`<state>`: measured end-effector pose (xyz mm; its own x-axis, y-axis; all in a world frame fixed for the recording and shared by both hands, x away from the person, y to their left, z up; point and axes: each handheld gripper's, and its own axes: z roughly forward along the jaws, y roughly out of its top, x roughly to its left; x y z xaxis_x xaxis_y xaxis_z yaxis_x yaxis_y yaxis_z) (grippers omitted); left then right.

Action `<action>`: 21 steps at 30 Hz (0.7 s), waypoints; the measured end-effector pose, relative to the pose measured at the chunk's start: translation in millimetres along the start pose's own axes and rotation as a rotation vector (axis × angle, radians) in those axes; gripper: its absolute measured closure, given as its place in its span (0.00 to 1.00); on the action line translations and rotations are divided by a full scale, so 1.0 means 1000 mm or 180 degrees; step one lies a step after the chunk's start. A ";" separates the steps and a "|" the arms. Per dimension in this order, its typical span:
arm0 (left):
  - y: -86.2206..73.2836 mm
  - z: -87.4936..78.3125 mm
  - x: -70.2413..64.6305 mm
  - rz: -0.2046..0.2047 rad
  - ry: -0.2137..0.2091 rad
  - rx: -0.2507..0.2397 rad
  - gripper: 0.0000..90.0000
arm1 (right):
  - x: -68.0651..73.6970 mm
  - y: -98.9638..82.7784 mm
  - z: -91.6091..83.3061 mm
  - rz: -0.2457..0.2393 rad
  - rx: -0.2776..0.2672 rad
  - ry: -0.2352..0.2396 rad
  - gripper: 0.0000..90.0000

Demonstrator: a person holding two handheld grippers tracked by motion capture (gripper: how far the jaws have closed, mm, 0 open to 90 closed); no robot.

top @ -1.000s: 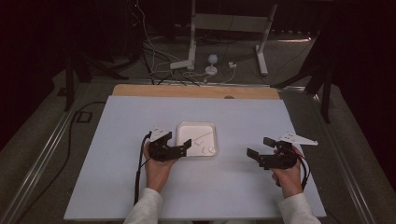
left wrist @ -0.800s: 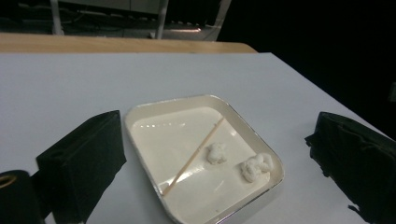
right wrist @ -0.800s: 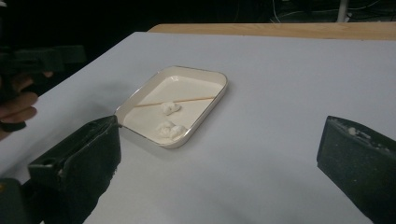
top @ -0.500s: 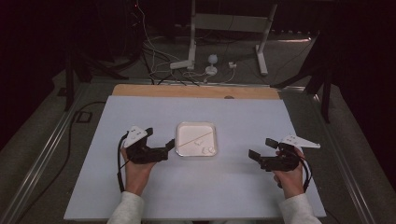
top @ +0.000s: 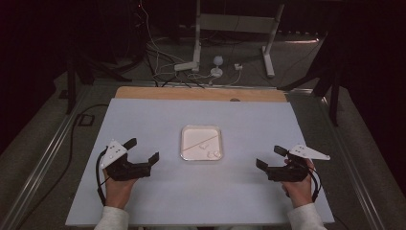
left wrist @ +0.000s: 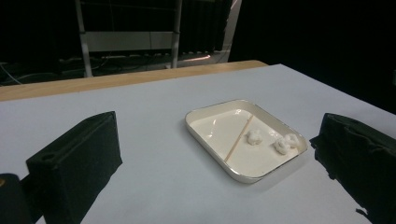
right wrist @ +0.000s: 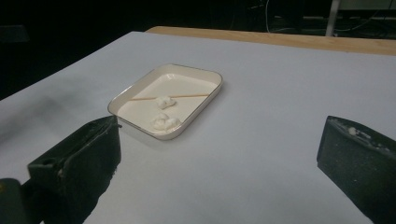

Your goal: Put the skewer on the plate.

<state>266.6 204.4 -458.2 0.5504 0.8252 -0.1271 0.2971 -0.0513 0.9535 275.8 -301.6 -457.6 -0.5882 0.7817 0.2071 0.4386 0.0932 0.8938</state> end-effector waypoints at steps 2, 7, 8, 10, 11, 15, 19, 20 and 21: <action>-0.001 -0.002 0.001 -0.0005 0.0006 0.0009 0.01 | 0.001 -0.002 -0.002 -0.0021 -0.0036 -0.0005 0.00; -0.004 -0.007 0.002 0.0001 0.0036 -0.0004 0.01 | 0.001 -0.005 -0.006 -0.0037 -0.0111 -0.0036 0.00; -0.005 -0.008 0.002 -0.0003 0.0037 -0.0004 0.01 | 0.001 -0.006 -0.007 -0.0041 -0.0121 -0.0039 0.00; -0.006 -0.010 0.003 -0.0011 0.0052 -0.0012 0.01 | 0.001 -0.008 -0.008 -0.0061 -0.0133 -0.0051 0.00; -0.006 -0.011 0.003 -0.0014 0.0053 -0.0024 0.01 | 0.000 -0.009 -0.009 -0.0064 -0.0138 -0.0055 0.00; -0.007 -0.013 0.005 -0.0032 0.0053 -0.0058 0.01 | -0.002 -0.012 -0.010 -0.0066 -0.0159 -0.0060 0.00; -0.007 -0.015 0.005 -0.0015 0.0068 -0.0078 0.01 | -0.005 -0.014 -0.010 -0.0065 -0.0161 -0.0079 0.00; -0.008 -0.015 0.005 -0.0018 0.0068 -0.0081 0.01 | -0.005 -0.014 -0.010 -0.0064 -0.0160 -0.0080 0.00; -0.008 -0.015 0.005 -0.0021 0.0072 -0.0083 0.01 | -0.005 -0.014 -0.010 -0.0061 -0.0160 -0.0074 0.00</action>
<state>255.2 218.0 -462.2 0.5306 0.8380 -0.1273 0.2800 -0.0315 0.9595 265.9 -313.1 -467.5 -0.5800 0.7942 0.1810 0.3923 0.0776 0.9165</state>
